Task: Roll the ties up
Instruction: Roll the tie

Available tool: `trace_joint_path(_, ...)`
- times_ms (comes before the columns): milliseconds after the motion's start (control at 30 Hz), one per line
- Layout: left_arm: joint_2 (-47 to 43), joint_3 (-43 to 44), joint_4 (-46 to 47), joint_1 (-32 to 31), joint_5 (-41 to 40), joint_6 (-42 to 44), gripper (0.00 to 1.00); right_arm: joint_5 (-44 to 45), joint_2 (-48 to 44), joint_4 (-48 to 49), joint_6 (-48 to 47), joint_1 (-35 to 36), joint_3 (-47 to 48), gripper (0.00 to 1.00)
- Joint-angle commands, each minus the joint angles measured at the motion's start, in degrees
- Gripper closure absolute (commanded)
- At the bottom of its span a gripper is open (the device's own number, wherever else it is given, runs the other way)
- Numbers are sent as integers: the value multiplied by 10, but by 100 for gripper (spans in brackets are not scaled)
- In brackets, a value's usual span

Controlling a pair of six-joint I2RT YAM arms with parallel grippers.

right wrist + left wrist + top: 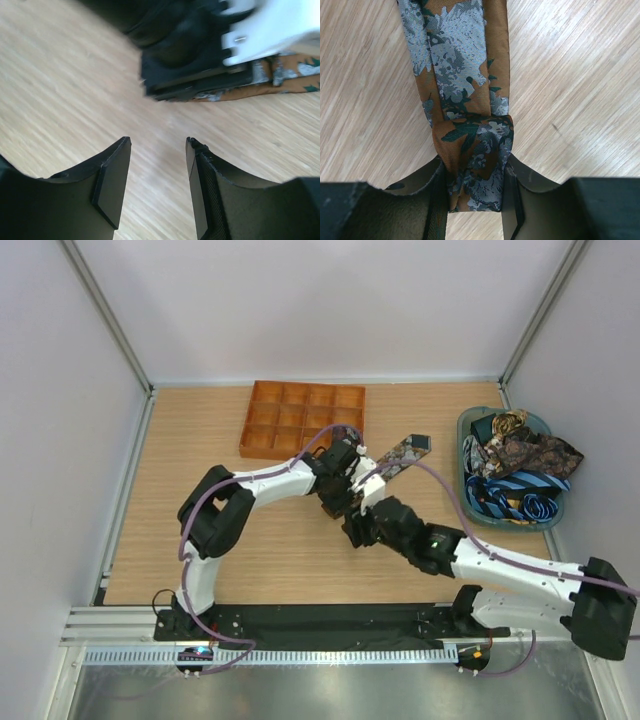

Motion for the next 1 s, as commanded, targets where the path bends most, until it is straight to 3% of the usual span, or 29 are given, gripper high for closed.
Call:
trace_joint_path(0,47,4,-134,6,-5,-22,67,138,35,-1,-67,93,16,45)
trace_joint_path(133,56,16,-151,6,4,-27,67,222,117,-17,-119,199,66,45)
trace_joint_path(333,62,25,-172,6,8,-28,67,334,284,-108,-166,265,199,45)
trace_joint_path(667,75,46,-196,6,20,-29,67,437,554,-260,-190,260,414,38)
trace_joint_path(967,86,75,-232,6,33,-28,67,479,629,-292,-224,239,471,35)
